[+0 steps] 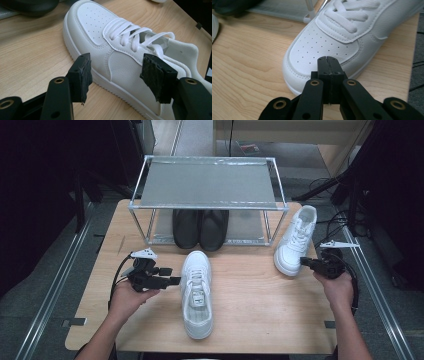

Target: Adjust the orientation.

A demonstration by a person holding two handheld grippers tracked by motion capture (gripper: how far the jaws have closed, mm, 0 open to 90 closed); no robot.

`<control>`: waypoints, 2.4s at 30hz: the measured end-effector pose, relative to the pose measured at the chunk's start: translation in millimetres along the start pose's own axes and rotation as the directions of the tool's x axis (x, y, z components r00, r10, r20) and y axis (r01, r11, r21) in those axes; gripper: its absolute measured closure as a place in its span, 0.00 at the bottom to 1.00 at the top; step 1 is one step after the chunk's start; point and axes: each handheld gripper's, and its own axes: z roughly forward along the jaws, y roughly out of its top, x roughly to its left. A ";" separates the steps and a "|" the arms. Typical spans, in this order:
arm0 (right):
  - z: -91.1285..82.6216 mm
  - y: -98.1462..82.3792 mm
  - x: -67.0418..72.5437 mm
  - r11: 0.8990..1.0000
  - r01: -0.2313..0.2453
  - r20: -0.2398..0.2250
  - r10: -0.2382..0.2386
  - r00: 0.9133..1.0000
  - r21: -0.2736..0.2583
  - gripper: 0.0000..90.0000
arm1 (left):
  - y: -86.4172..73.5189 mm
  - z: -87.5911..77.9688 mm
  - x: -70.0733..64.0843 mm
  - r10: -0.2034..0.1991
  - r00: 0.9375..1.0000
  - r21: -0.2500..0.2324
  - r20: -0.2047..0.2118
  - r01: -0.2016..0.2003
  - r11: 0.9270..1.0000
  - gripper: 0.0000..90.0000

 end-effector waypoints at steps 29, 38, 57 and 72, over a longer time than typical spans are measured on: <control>-6.4 90.6 -46.8 0.992 -0.034 0.087 0.044 0.995 -0.122 1.00 | -0.5 6.8 -11.2 0.043 0.999 0.007 0.017 -0.043 0.999 0.46; 17.1 116.9 -69.1 0.993 -0.080 0.150 0.093 0.984 -0.090 1.00 | -1.0 7.2 -12.6 0.052 0.998 0.012 0.022 -0.052 0.999 0.46; 10.8 85.3 -70.4 0.993 -0.105 0.114 0.110 0.987 -0.050 1.00 | -2.5 9.1 -10.0 0.040 0.999 0.027 0.016 -0.041 0.999 0.46; -9.1 65.5 -52.0 0.997 -0.075 0.109 0.077 0.991 -0.023 1.00 | -2.2 7.7 -8.8 0.042 0.999 0.023 0.014 -0.042 0.999 0.46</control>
